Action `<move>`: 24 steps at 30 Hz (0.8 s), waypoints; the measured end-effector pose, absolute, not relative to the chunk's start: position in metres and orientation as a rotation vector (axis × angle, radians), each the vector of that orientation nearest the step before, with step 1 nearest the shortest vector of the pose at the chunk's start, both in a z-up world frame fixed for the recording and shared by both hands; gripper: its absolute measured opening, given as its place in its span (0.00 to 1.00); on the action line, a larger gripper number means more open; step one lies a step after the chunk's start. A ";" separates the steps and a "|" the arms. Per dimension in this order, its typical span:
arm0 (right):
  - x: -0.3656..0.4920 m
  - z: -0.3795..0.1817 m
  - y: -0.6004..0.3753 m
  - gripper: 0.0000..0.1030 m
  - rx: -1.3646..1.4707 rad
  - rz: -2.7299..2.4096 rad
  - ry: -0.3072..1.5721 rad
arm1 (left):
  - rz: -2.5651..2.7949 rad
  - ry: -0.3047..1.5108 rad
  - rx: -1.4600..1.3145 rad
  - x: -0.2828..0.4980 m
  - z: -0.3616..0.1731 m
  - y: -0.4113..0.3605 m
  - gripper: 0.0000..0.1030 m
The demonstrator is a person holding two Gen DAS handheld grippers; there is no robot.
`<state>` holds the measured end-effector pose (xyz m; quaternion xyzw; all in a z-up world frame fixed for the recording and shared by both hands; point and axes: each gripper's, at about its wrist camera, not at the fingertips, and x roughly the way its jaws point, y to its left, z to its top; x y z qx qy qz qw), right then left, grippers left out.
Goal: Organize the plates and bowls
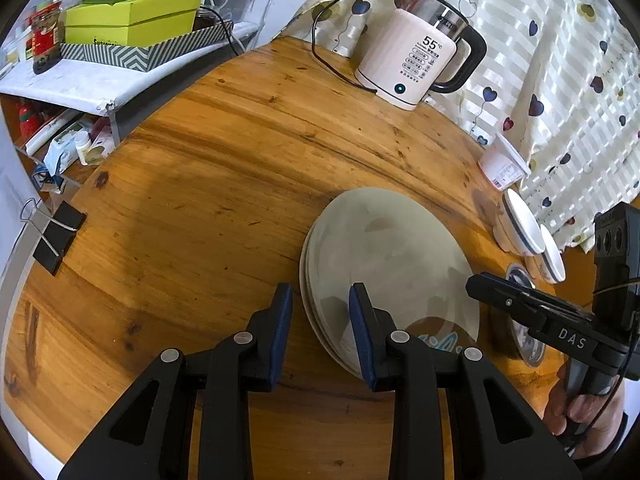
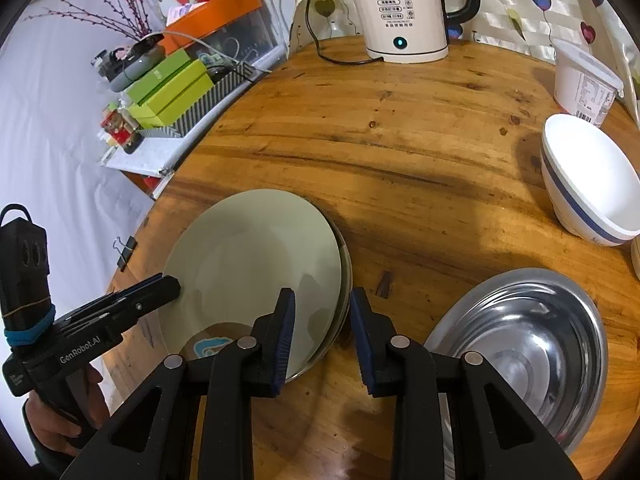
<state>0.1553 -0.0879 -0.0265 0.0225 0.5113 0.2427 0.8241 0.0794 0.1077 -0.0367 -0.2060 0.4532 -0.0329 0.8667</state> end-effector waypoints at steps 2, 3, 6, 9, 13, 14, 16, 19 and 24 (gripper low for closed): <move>0.156 -0.026 -0.087 0.20 0.046 0.521 1.087 | -0.073 0.940 -0.427 0.079 -0.035 0.106 0.30; 0.155 -0.026 -0.087 0.20 0.043 0.520 1.086 | -0.078 0.935 -0.422 0.079 -0.033 0.103 0.29; 0.155 -0.025 -0.087 0.20 0.043 0.522 1.082 | -0.078 0.929 -0.397 0.080 -0.030 0.098 0.29; 0.156 -0.026 -0.087 0.20 0.042 0.524 1.086 | -0.075 0.936 -0.370 0.081 -0.030 0.094 0.29; 0.156 -0.027 -0.087 0.20 0.041 0.525 1.088 | -0.073 0.944 -0.345 0.082 -0.030 0.090 0.30; 0.156 -0.026 -0.088 0.20 0.041 0.525 1.087 | -0.074 0.944 -0.341 0.082 -0.030 0.090 0.30; 0.156 -0.025 -0.090 0.20 0.049 0.529 1.086 | -0.079 0.946 -0.347 0.081 -0.030 0.091 0.30; 0.155 -0.017 -0.096 0.20 0.072 0.538 1.070 | -0.062 0.933 -0.356 0.080 -0.025 0.099 0.30; 0.149 -0.001 -0.109 0.23 0.091 0.534 1.039 | -0.050 0.903 -0.358 0.072 -0.012 0.103 0.30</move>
